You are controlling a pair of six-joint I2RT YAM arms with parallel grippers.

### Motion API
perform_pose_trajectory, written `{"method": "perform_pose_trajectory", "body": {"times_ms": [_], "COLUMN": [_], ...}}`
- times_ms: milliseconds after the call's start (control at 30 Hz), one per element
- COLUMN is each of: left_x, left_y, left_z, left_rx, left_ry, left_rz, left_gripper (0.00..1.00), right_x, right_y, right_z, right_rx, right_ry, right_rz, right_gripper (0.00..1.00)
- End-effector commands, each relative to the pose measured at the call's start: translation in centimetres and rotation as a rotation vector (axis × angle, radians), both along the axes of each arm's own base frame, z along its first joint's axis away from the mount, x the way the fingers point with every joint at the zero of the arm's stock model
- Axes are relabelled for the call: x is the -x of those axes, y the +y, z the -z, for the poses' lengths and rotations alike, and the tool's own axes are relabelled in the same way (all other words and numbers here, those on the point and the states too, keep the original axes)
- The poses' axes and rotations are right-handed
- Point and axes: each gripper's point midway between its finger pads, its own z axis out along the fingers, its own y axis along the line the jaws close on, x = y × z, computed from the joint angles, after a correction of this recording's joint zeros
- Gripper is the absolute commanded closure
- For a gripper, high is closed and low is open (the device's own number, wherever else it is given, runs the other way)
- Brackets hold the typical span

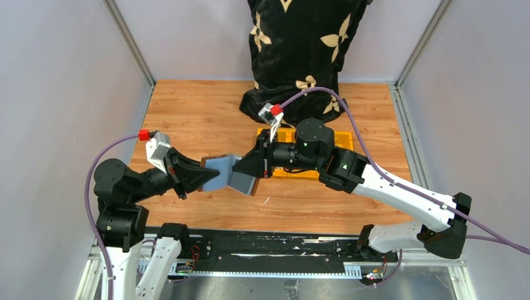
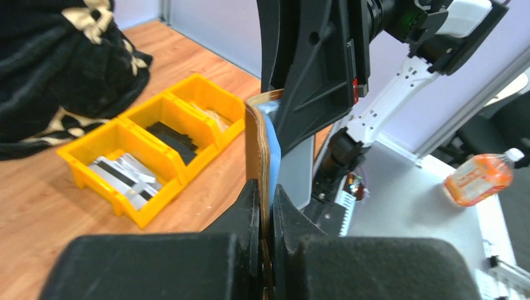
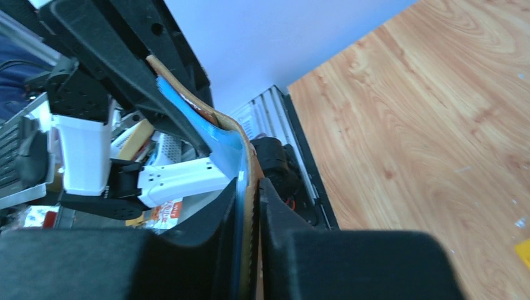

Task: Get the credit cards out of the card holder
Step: Remove the credit card from the card holder.

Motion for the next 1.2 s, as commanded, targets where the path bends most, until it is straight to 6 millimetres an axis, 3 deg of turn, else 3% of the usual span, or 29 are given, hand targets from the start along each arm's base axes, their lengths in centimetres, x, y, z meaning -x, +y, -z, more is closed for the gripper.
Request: {"method": "perform_pose_trajectory", "body": {"times_ms": [0, 167, 367, 667, 1000, 1167], "left_x": [-1.0, -2.0, -1.3, -1.1, 0.0, 0.2], "left_y": [1.1, 1.7, 0.6, 0.2, -0.3, -0.5], "left_z": [-0.6, -1.7, -3.7, -4.9, -5.6, -6.1], "left_rx": [-0.038, -0.019, 0.071, 0.123, 0.146, 0.164], "left_ry": [-0.07, -0.065, 0.009, 0.054, 0.067, 0.078], "left_rz": [-0.119, -0.198, -0.114, -0.075, -0.01, 0.014], "left_gripper": [1.0, 1.0, 1.0, 1.0, 1.0, 1.0], "right_x": [2.3, 2.9, 3.0, 3.2, 1.1, -0.2], "right_y": [-0.5, -1.3, -3.4, -4.7, -4.9, -5.5], "right_z": [-3.5, -2.6, -1.7, -1.6, -1.6, -2.0], "right_rx": [-0.15, -0.152, -0.22, -0.238, -0.197, -0.175], "right_ry": [-0.002, -0.004, 0.024, 0.001, -0.031, -0.072], "right_rz": [-0.127, -0.148, -0.143, -0.119, -0.006, 0.079], "right_gripper": [0.75, 0.54, 0.5, 0.58, 0.85, 0.89]}}
